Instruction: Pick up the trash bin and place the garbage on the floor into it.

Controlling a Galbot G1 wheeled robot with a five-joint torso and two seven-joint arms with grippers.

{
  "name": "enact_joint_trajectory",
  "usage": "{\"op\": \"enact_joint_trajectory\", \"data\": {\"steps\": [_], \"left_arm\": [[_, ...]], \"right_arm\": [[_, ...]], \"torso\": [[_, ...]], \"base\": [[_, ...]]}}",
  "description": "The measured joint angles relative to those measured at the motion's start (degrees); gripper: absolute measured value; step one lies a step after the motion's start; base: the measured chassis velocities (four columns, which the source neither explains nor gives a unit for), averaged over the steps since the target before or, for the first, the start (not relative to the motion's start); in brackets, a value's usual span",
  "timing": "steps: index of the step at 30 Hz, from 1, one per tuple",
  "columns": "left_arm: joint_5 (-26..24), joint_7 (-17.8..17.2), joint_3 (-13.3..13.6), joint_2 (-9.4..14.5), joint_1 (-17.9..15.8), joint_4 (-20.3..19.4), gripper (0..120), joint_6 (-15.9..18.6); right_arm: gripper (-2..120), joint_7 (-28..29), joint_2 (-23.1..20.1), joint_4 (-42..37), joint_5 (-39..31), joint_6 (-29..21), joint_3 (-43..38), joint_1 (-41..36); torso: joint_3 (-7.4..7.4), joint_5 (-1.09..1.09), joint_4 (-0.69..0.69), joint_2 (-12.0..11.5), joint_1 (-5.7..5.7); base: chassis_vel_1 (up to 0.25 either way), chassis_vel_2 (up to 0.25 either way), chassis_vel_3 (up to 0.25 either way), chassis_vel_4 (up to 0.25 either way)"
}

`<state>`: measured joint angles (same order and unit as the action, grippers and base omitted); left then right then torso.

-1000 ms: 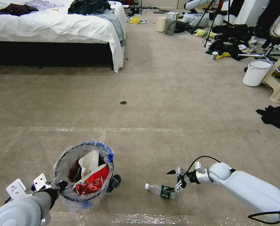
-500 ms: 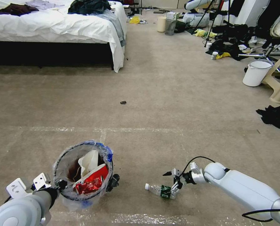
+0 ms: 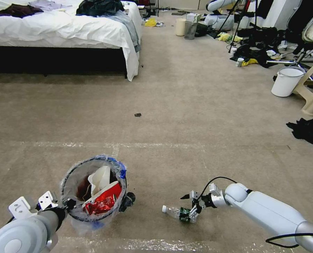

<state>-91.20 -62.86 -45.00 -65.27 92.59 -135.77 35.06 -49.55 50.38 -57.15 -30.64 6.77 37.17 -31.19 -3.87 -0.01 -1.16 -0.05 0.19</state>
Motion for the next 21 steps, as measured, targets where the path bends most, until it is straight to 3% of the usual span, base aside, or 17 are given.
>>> {"op": "enact_joint_trajectory", "data": {"steps": [21], "left_arm": [[-0.3,0.0,0.5,0.6,-0.7,0.3,0,0.0]], "right_arm": [[99,-1.4,2.3,4.0,-0.2,0.6,0.2,0.5]], "torso": [[0.00,0.00,0.00,0.0,0.00]], "base": [[0.000,0.000,0.000,0.000]]}}
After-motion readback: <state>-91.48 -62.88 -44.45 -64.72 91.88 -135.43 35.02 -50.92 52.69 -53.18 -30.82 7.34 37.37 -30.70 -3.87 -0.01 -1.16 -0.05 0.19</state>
